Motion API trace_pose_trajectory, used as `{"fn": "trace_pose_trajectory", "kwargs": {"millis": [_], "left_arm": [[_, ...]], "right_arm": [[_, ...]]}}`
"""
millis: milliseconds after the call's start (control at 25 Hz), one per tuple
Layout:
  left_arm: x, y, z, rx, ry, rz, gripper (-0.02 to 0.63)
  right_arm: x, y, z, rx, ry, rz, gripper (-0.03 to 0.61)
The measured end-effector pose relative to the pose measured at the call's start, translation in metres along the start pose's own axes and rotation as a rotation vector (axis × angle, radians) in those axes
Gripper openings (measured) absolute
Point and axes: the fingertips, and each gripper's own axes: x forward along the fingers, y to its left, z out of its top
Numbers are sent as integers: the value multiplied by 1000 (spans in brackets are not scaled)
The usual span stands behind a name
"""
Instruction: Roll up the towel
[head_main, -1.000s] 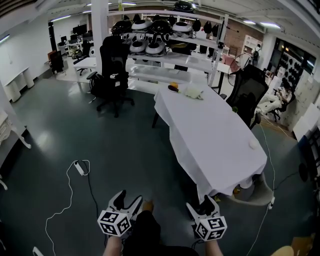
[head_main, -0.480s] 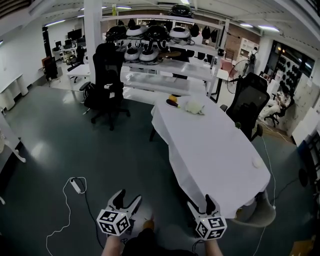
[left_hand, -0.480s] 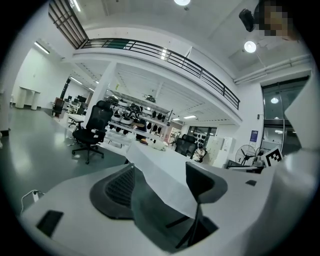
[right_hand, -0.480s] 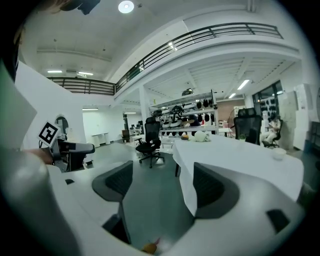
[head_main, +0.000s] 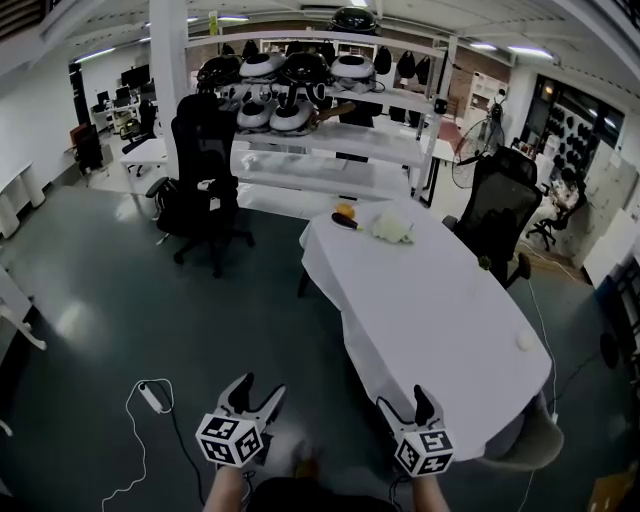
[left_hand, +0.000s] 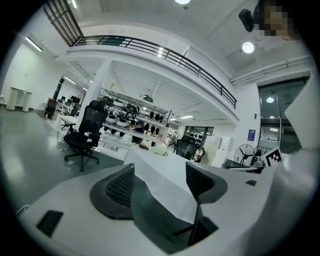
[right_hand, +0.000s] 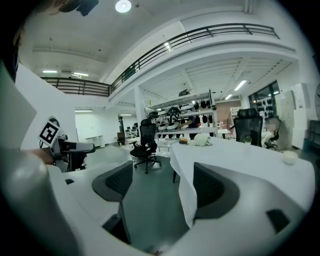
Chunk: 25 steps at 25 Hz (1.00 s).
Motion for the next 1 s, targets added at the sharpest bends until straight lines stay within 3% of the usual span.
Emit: {"fn": "trace_pose_trajectory", "kwargs": {"millis": [320, 760, 1000], "left_arm": [[23, 29, 12, 1, 14, -12, 333], [-6, 51, -36, -74, 82, 41, 333], [-3, 72, -32, -83, 70, 86, 333]], "right_arm": [[37, 8, 12, 7, 0, -5, 377], [43, 35, -30, -2, 113, 48, 377], [66, 35, -27, -1, 117, 69, 377]]}}
